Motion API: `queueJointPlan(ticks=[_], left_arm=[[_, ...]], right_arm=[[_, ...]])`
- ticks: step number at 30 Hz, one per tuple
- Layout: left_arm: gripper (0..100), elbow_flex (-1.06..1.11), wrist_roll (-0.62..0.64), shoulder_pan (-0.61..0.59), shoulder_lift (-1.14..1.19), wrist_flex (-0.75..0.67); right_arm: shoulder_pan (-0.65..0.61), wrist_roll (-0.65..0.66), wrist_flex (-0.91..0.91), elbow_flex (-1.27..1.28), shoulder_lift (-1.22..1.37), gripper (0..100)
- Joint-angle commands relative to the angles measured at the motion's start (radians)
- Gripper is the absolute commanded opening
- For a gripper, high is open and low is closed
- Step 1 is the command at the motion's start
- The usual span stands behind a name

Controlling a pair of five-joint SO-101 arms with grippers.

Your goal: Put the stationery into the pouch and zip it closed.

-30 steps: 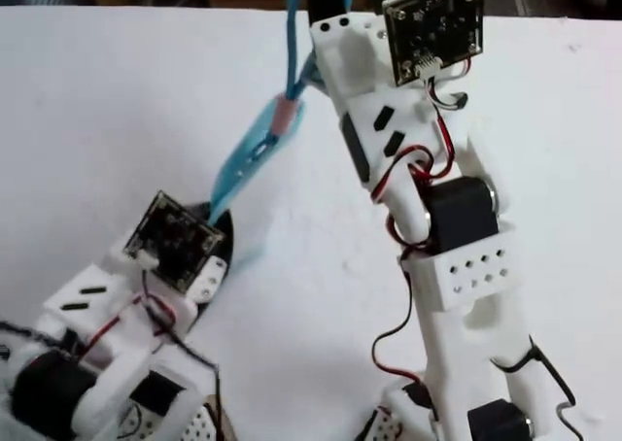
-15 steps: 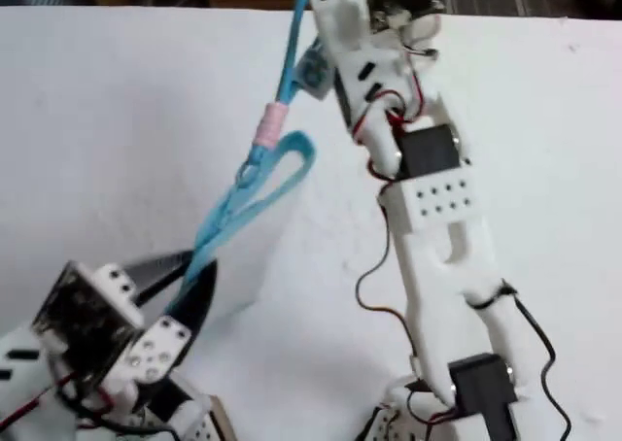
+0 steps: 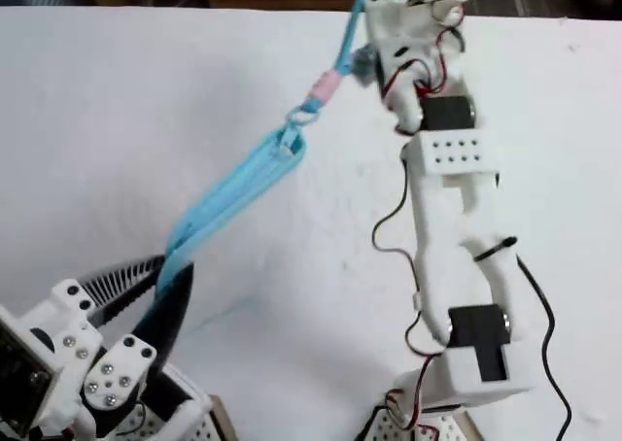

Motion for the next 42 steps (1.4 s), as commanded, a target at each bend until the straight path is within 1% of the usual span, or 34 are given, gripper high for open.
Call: queueJointPlan(ticks=[1, 4, 6, 10, 24, 27, 30, 32, 37, 40, 42], left_arm=[[2, -0.072, 0.008, 0.002, 0.002, -0.002], [2, -0.087, 0.009, -0.002, 0.002, -0.002], [2, -0.100, 0.009, -0.027, 0.002, -0.002], [2, -0.120, 0.005, -0.044, 0.001, 0.000], [2, -0.210, 0.005, -0.061, 0.001, 0.000], [2, -0.201, 0.003, -0.061, 0.002, 0.000], [2, -0.155, 0.002, -0.067, 0.002, -0.006], [2, -0.089, 0.000, -0.093, 0.002, -0.037], [2, 0.066, -0.002, -0.248, 0.001, -0.164], [2, 0.120, -0.051, -0.320, -0.002, -0.261], [2, 0.135, -0.055, -0.352, -0.002, -0.316]], right_arm=[[0.094, -0.006, -0.019, -0.103, 0.061, 1.5], [0.145, -0.006, -0.012, -0.180, 0.142, 1.5], [0.171, -0.006, -0.012, -0.232, 0.189, 1.5], [0.203, -0.006, -0.004, -0.321, 0.263, 1.5], [0.282, -0.006, 0.225, -0.634, 0.417, 1.5], [0.260, -0.006, 0.375, -0.678, 0.397, 1.5], [0.194, -0.002, 0.581, -0.724, 0.335, 1.7], [0.139, 0.000, 0.710, -0.746, 0.291, 1.7], [0.056, 0.002, 0.921, -0.761, 0.191, 1.8], [0.022, 0.002, 1.055, -0.761, 0.145, 2.0], [0.001, 0.002, 1.152, -0.761, 0.120, 6.6]])
